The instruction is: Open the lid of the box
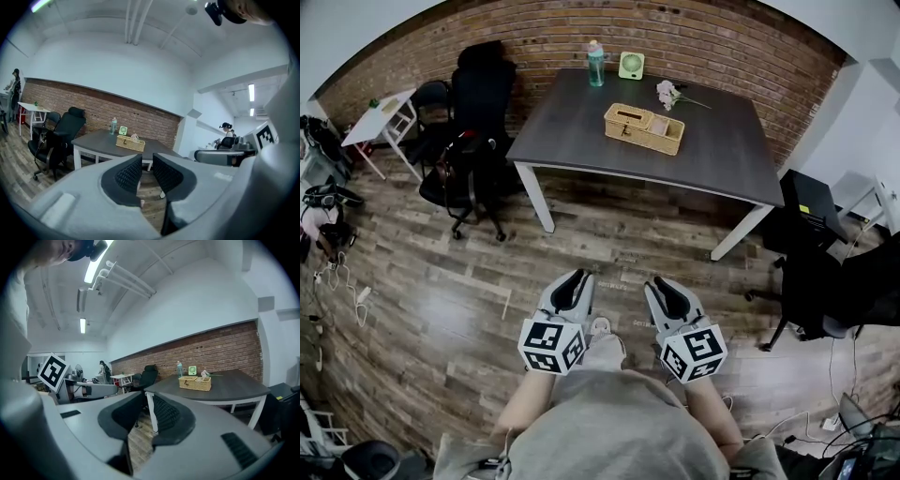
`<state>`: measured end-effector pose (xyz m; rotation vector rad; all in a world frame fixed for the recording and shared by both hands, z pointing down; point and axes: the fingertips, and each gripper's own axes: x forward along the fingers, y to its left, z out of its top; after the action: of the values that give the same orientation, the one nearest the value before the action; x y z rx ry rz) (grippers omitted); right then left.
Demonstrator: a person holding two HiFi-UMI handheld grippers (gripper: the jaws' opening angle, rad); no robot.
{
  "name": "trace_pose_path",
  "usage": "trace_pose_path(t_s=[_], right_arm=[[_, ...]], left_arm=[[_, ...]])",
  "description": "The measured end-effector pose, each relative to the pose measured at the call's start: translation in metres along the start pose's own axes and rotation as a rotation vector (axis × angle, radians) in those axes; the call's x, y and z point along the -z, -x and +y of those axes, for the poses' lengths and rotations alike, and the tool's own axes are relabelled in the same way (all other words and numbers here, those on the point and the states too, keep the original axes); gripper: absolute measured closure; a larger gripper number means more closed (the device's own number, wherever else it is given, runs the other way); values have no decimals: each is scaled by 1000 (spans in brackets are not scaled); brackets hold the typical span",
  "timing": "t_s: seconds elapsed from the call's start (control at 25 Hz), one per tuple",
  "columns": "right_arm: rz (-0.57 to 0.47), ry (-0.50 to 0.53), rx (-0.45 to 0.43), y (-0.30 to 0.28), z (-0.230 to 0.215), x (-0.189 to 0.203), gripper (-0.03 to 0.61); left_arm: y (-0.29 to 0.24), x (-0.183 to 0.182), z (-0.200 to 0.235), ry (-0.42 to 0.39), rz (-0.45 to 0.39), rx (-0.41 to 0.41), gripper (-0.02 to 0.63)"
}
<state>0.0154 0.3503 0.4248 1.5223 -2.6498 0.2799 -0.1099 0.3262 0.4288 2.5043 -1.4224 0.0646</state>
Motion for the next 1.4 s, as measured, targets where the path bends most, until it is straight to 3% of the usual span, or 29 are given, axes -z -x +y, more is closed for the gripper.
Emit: trace_pose_path(t_s=[0.64, 1.4], right_arm=[[10, -18, -4, -56, -49, -5, 350], [-11, -40, 12, -204, -133, -54, 328]], left_arm=[[-62, -5, 22, -46, 16, 8, 428], [-208, -57, 104, -47, 26, 21, 423]])
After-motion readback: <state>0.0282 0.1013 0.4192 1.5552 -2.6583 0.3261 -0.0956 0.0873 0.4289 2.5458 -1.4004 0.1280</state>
